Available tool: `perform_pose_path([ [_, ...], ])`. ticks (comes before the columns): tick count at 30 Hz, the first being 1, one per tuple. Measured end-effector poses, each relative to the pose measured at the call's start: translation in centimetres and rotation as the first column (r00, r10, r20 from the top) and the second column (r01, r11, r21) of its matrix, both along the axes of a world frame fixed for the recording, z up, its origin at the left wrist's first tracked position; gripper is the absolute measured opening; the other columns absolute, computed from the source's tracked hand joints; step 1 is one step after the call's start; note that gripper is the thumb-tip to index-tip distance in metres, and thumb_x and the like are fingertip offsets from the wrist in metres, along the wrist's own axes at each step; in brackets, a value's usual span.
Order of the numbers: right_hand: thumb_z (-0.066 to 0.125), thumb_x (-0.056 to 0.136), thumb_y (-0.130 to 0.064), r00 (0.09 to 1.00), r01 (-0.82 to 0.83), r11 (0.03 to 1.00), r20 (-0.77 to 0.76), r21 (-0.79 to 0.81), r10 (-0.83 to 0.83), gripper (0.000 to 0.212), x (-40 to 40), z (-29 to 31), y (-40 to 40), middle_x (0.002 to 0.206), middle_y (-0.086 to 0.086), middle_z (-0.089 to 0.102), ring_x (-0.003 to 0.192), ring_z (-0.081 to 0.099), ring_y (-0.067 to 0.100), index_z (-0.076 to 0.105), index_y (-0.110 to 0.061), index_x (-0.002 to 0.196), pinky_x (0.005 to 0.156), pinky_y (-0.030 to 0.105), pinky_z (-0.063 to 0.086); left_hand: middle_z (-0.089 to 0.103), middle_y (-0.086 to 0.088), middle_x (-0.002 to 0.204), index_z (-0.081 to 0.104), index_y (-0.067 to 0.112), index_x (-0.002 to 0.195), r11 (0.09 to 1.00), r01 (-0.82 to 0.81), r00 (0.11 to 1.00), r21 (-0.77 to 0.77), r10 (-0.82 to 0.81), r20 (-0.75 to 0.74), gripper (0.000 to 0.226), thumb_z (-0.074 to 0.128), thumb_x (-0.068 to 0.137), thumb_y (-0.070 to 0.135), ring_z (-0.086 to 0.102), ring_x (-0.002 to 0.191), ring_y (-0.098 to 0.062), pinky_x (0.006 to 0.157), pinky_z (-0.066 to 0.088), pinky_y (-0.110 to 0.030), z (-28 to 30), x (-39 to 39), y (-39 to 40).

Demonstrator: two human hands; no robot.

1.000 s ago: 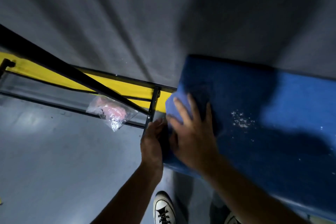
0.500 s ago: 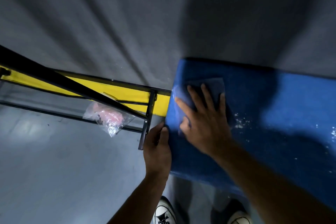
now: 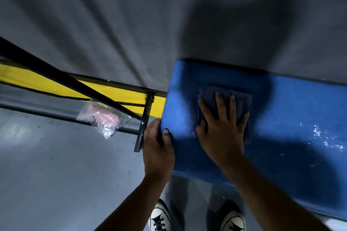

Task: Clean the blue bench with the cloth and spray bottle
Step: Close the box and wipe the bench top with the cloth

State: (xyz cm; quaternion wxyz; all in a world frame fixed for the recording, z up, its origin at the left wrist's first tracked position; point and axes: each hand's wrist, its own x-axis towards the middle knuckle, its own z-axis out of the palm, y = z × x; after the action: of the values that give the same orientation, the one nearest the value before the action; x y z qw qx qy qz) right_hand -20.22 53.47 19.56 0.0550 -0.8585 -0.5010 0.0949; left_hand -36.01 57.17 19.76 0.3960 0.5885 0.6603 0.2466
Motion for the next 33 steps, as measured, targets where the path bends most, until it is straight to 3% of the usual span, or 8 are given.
perform_pose_path([
  [4, 0.051, 0.083, -0.048, 1.0, -0.015, 0.999, 0.004, -0.049, 0.016, 0.069, -1.5, 0.2, -5.6, 0.168, 0.003, 0.021, 0.156, 0.011, 0.037, 0.035, -0.047, 0.151, 0.115, 0.072, 0.015, 0.043, 0.003, 0.155, 0.055, 0.015, 0.143, 0.967, 0.183, 0.983, 0.175, -0.182, -0.022, 0.043, 0.048, 0.1, 0.017, 0.037, 0.145, -0.006, 0.12, 0.029, -0.021, 0.2, 1.3, -0.8],
  [7, 0.056, 0.079, -0.048, 0.998, -0.06, 0.997, 0.011, -0.042, 0.06, 0.069, -1.9, 0.5, -8.5, 0.167, 0.003, 0.026, 0.155, 0.016, 0.037, 0.044, -0.045, 0.147, 0.115, 0.072, 0.02, 0.041, 0.001, 0.159, 0.056, 0.015, 0.143, 0.903, 0.359, 0.933, 0.238, -0.342, -0.11, 0.045, 0.047, 0.099, 0.015, 0.029, 0.151, -0.011, 0.127, 0.02, -0.037, -0.3, 3.2, -0.6],
  [10, 0.059, 0.077, -0.043, 0.978, -0.208, 0.978, 0.024, 0.01, 0.207, 0.068, -0.7, 0.2, -10.2, 0.165, 0.005, 0.031, 0.154, 0.021, 0.038, 0.05, -0.041, 0.144, 0.113, 0.072, 0.024, 0.041, -0.009, 0.159, 0.056, 0.01, 0.141, 0.802, 0.527, 0.843, 0.282, -0.449, -0.296, 0.045, 0.048, 0.096, 0.01, 0.032, 0.151, -0.025, 0.124, 0.024, -0.048, -1.4, 4.2, -0.5],
  [13, 0.06, 0.073, -0.039, 0.915, -0.402, 0.916, 0.037, -0.004, 0.402, 0.074, 2.0, -0.2, -10.2, 0.166, 0.001, 0.029, 0.155, 0.016, 0.036, 0.046, -0.044, 0.146, 0.113, 0.072, 0.023, 0.036, -0.01, 0.162, 0.05, 0.012, 0.145, 0.764, 0.595, 0.774, 0.25, -0.462, -0.434, 0.052, 0.047, 0.094, 0.013, 0.027, 0.153, -0.027, 0.125, 0.022, -0.049, -2.1, 4.1, -0.6],
  [18, 0.056, 0.071, -0.037, 0.827, -0.558, 0.83, 0.072, -0.006, 0.557, 0.077, 7.5, -0.4, -7.2, 0.166, -0.003, 0.028, 0.156, 0.016, 0.032, 0.041, -0.048, 0.146, 0.115, 0.07, 0.022, 0.035, -0.008, 0.163, 0.048, 0.014, 0.147, 0.771, 0.589, 0.764, 0.243, -0.432, -0.479, 0.053, 0.045, 0.094, 0.014, 0.026, 0.153, -0.024, 0.127, 0.018, -0.045, -2.2, 4.4, -0.7],
  [27, 0.051, 0.071, -0.039, 0.91, -0.405, 0.914, 0.104, 0.029, 0.401, 0.074, 15.0, -1.0, 0.5, 0.164, 0.0, 0.032, 0.153, 0.022, 0.035, 0.049, -0.044, 0.144, 0.113, 0.072, 0.022, 0.04, -0.008, 0.16, 0.053, 0.012, 0.144, 0.766, 0.567, 0.786, 0.302, -0.393, -0.477, 0.046, 0.043, 0.098, 0.015, 0.032, 0.151, -0.027, 0.122, 0.026, -0.051, -2.5, 4.6, -0.7],
  [33, 0.052, 0.074, -0.037, 0.994, -0.11, 0.992, 0.024, 0.064, 0.109, 0.073, 10.9, -0.6, -1.8, 0.166, 0.0, 0.028, 0.154, 0.018, 0.036, 0.045, -0.045, 0.146, 0.117, 0.071, 0.015, 0.044, -0.013, 0.156, 0.057, 0.006, 0.139, 0.734, 0.557, 0.803, 0.388, -0.357, -0.477, 0.044, 0.044, 0.097, 0.011, 0.037, 0.148, -0.031, 0.119, 0.029, -0.053, -2.9, 4.5, -1.1],
])
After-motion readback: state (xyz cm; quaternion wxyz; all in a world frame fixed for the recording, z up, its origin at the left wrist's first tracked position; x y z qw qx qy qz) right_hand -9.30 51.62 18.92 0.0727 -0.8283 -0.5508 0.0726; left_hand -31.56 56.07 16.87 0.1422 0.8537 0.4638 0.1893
